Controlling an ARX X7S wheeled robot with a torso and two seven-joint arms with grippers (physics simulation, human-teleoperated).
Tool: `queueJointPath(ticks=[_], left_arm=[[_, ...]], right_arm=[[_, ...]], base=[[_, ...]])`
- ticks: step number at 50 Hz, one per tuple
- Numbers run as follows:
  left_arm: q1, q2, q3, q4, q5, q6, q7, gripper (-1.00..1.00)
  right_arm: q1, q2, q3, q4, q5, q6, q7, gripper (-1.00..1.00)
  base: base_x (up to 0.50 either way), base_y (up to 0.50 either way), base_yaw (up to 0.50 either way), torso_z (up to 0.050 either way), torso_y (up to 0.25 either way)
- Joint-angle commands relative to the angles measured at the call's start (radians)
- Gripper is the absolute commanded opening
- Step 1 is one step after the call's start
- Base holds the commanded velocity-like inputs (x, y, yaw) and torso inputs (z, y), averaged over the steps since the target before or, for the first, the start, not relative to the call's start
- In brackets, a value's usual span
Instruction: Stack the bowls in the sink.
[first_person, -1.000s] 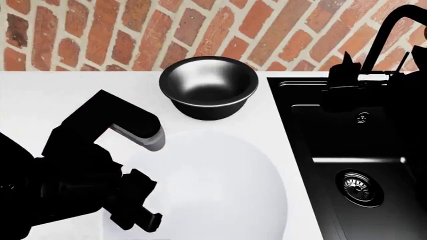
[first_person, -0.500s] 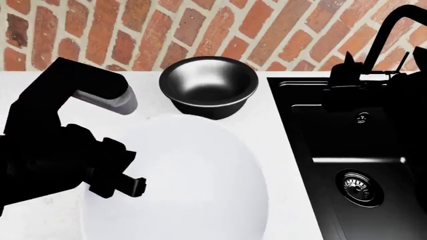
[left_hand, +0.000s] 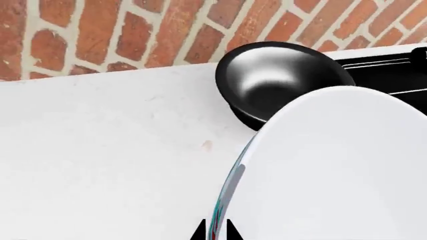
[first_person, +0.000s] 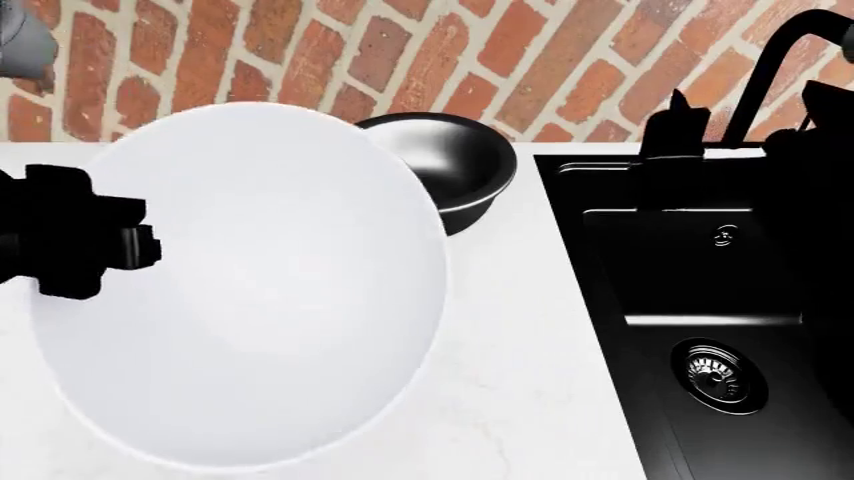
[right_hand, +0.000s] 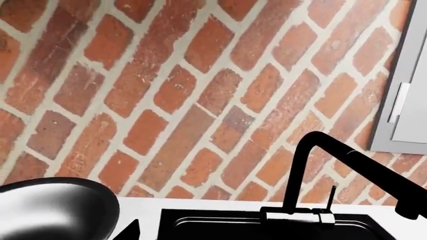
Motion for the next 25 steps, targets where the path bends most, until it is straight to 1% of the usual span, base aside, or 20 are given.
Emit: queueJointPath(ticks=[1,6,11,18,21,22,23,25], left_arm=[[-0.083,-0.062,-0.041,-0.037,-0.013,0.019,-0.040,-1.00],[-0.103,-0.088,-0.047,-0.051,-0.016,0.017,-0.055,-1.00],[-0.108,-0.113,-0.054,-0.061,-0.004,0.015,-0.054,-1.00],[-0.125,-0.140,-0.061,-0.074,-0.007,0.002,-0.058,-1.00],[-0.133,-0.150,-0.062,-0.083,-0.009,-0.007,-0.064,-1.00],[-0.135,-0.153,-0.061,-0.083,-0.012,-0.009,-0.065,-1.00],[-0.138,-0.155,-0.061,-0.085,-0.014,-0.012,-0.069,-1.00],[-0.145,-0.159,-0.061,-0.090,-0.017,-0.017,-0.074,-1.00]], right_arm=[[0.032,-0.065,-0.028,0.036,-0.010,-0.009,-0.020,1.00],[0.085,-0.124,-0.061,0.085,0.004,-0.004,-0.010,1.00],[0.228,-0.212,-0.141,0.184,0.050,0.049,0.046,1.00],[0.431,-0.336,-0.268,0.412,0.110,0.143,0.094,1.00],[0.480,-0.382,-0.307,0.507,0.121,0.163,0.098,1.00],[0.480,-0.382,-0.307,0.507,0.121,0.163,0.098,1.00],[0.501,-0.419,-0.317,0.571,0.137,0.157,0.094,1.00],[0.515,-0.450,-0.319,0.628,0.152,0.142,0.088,1.00]], base=[[0.00,0.00,0.00,0.000,0.000],[0.00,0.00,0.00,0.000,0.000],[0.00,0.00,0.00,0.000,0.000],[0.00,0.00,0.00,0.000,0.000],[0.00,0.00,0.00,0.000,0.000],[0.00,0.00,0.00,0.000,0.000],[0.00,0.00,0.00,0.000,0.000],[0.00,0.00,0.00,0.000,0.000]])
